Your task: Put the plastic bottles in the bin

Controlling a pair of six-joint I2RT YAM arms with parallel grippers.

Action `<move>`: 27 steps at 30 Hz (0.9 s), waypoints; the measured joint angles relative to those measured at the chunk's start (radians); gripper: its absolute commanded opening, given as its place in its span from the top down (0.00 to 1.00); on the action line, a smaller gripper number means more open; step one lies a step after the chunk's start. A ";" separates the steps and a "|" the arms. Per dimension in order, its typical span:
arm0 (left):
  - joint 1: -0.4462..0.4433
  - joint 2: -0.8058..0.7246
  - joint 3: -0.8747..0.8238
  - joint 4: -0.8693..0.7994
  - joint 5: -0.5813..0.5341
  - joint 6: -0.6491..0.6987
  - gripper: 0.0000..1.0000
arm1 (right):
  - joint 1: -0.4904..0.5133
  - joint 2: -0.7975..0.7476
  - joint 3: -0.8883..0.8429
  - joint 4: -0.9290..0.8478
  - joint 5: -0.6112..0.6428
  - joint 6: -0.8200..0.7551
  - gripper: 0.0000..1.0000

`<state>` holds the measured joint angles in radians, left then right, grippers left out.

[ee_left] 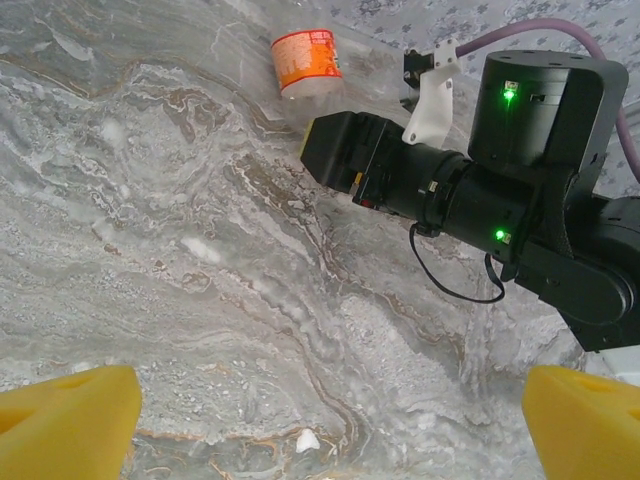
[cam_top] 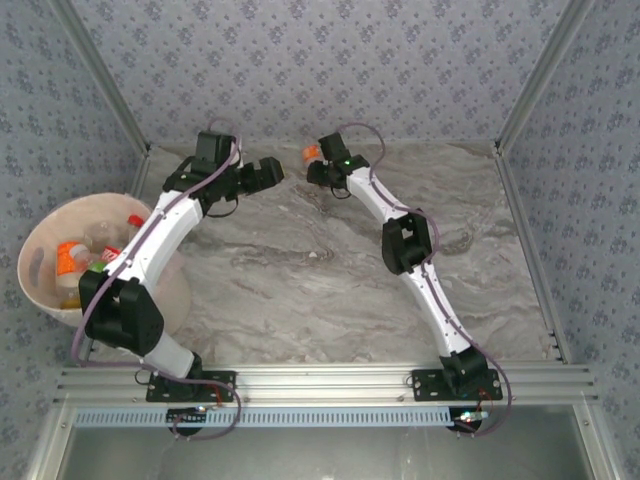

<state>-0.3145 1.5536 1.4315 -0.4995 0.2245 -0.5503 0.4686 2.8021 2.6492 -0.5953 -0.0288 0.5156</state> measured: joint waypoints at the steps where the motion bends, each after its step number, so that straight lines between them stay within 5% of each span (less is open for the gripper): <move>1: 0.000 0.006 0.001 -0.002 0.000 0.002 0.02 | 0.000 0.000 0.004 -0.004 -0.001 0.001 0.53; 13: 0.000 0.033 0.014 -0.024 0.000 0.007 0.02 | 0.002 -0.020 -0.036 0.002 0.012 -0.008 0.69; 27: -0.002 0.033 -0.017 0.056 0.097 -0.053 0.02 | 0.012 -0.654 -0.953 0.308 -0.055 -0.050 0.79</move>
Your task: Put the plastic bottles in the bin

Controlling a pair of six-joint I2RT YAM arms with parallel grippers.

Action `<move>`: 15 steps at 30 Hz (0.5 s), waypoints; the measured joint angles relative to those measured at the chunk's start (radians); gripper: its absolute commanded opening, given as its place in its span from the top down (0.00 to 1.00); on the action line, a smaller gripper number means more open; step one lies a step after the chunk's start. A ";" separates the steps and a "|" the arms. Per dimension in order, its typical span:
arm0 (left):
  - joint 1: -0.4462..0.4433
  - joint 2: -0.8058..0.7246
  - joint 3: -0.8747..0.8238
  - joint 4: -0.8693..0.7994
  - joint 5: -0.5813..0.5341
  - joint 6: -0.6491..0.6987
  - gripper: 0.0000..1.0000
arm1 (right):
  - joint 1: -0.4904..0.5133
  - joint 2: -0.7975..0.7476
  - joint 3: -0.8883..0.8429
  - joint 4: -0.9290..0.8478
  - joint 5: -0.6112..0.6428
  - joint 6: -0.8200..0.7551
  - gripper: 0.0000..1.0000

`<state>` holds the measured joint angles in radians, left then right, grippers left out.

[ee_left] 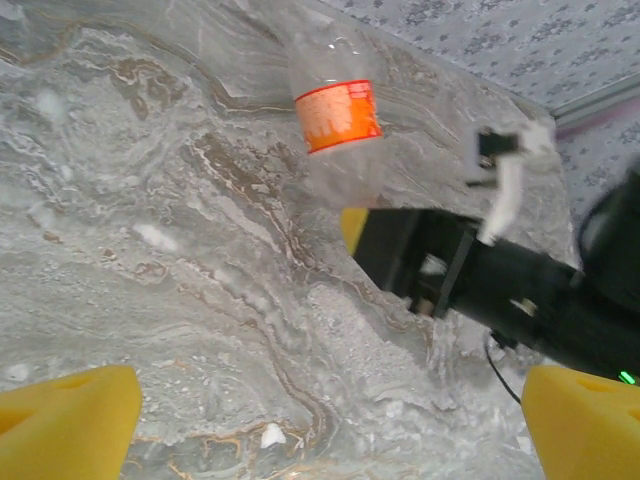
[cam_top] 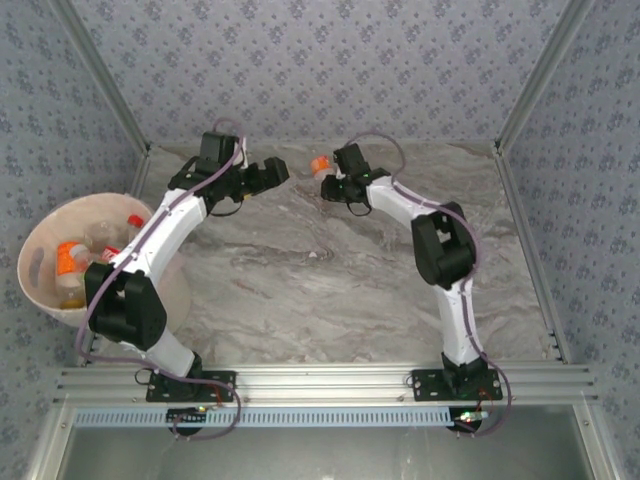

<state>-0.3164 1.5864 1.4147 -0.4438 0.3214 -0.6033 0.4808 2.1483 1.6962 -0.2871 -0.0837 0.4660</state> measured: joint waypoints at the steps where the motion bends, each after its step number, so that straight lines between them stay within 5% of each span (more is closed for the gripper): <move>1: -0.002 0.000 -0.011 0.013 0.009 -0.012 0.02 | 0.000 -0.059 -0.063 0.027 -0.003 -0.002 0.79; 15: -0.135 0.021 -0.139 0.339 0.136 -0.159 0.02 | 0.020 -0.525 -0.646 0.342 -0.077 0.026 0.80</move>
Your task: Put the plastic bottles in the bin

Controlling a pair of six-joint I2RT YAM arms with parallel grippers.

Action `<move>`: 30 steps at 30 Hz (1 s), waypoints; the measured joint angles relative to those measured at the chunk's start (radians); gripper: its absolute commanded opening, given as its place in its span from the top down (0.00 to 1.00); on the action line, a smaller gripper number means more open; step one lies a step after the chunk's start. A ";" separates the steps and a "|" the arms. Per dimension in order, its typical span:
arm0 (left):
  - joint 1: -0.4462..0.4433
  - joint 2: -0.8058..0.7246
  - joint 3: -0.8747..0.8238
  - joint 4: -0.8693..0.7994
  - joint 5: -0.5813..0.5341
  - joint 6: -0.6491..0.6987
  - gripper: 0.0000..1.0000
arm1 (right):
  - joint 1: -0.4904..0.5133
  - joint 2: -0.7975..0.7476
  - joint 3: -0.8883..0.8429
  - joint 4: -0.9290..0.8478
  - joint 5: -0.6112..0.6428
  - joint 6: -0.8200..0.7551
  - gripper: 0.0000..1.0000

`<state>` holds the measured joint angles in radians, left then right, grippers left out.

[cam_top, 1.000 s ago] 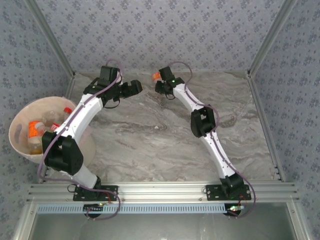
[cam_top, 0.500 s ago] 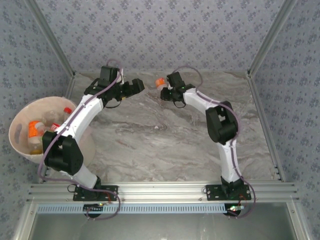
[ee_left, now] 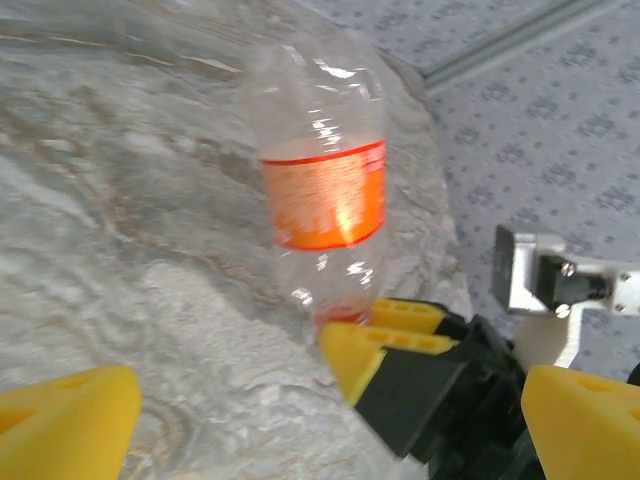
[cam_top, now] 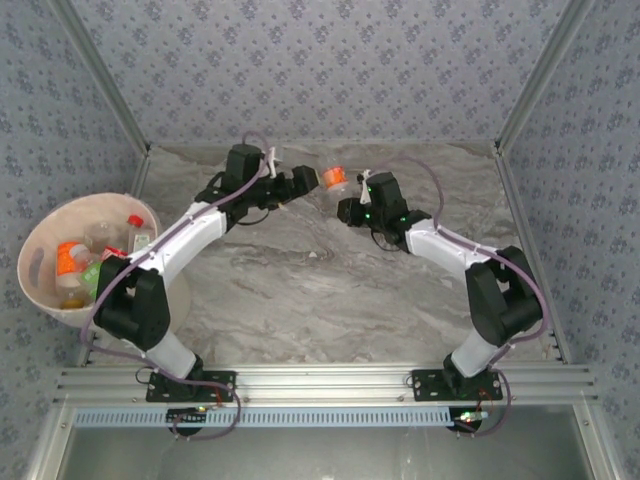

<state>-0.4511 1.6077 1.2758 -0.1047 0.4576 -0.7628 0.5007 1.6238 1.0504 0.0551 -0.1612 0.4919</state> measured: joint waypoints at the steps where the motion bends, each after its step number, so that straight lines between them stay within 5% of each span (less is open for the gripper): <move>1: -0.010 0.010 -0.007 0.032 0.007 -0.010 0.02 | 0.006 -0.011 -0.016 0.018 -0.009 0.006 0.80; 19: -0.040 0.117 -0.024 0.218 -0.052 -0.031 0.04 | 0.058 -0.072 -0.091 0.204 -0.136 0.055 0.78; 30: -0.040 0.180 -0.021 0.354 -0.030 -0.066 0.41 | 0.058 -0.068 -0.093 0.206 -0.199 0.066 0.74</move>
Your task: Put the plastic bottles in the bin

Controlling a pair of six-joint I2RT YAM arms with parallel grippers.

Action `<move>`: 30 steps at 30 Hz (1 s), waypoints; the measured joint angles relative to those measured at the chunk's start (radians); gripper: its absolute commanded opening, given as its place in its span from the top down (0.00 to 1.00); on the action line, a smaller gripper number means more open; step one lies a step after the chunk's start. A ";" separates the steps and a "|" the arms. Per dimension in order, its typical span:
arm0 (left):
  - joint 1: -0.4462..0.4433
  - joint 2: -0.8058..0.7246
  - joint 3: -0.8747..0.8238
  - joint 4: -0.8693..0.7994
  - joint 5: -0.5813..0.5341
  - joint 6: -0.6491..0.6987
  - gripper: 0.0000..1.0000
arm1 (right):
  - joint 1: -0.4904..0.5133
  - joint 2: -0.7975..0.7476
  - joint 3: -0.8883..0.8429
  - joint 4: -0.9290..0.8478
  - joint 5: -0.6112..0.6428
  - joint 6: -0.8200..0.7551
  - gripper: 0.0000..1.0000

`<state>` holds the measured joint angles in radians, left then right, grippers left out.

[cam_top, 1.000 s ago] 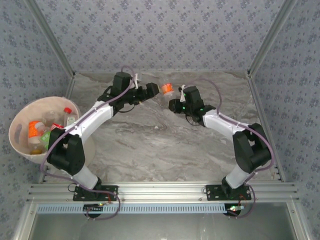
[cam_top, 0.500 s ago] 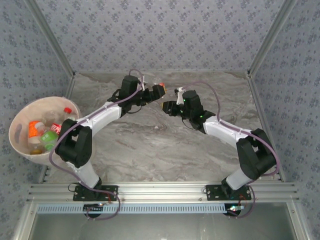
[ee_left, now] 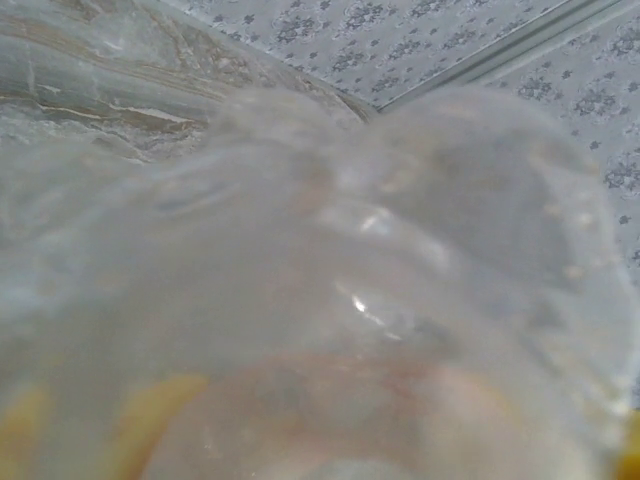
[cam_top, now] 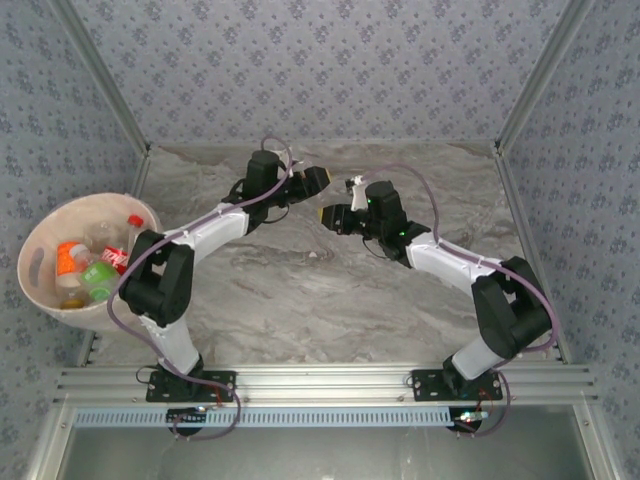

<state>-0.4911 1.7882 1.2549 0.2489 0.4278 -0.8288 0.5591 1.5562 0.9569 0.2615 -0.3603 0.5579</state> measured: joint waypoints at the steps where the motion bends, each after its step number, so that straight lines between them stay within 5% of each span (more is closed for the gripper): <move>1: 0.000 0.000 0.000 0.006 0.003 -0.004 0.43 | 0.000 0.000 0.000 0.000 -0.005 0.000 0.69; 6: -0.007 0.000 0.000 0.013 0.018 -0.009 0.47 | -0.011 -0.003 -0.002 0.008 -0.040 -0.005 0.39; 15: -0.005 -0.021 0.000 -0.027 -0.001 0.008 0.49 | -0.051 -0.113 -0.002 -0.096 -0.094 -0.121 0.00; 22: 0.000 -0.056 -0.003 -0.071 -0.024 0.029 0.49 | -0.074 -0.244 -0.001 -0.221 -0.068 -0.233 0.00; 30: 0.016 -0.169 -0.020 -0.177 -0.078 0.098 0.50 | -0.091 -0.266 -0.012 -0.242 0.233 -0.239 0.00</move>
<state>-0.4755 1.6188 1.2346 0.0719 0.3496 -0.7311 0.4683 1.2900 0.9447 0.0196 -0.1276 0.3191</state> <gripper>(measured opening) 0.504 0.999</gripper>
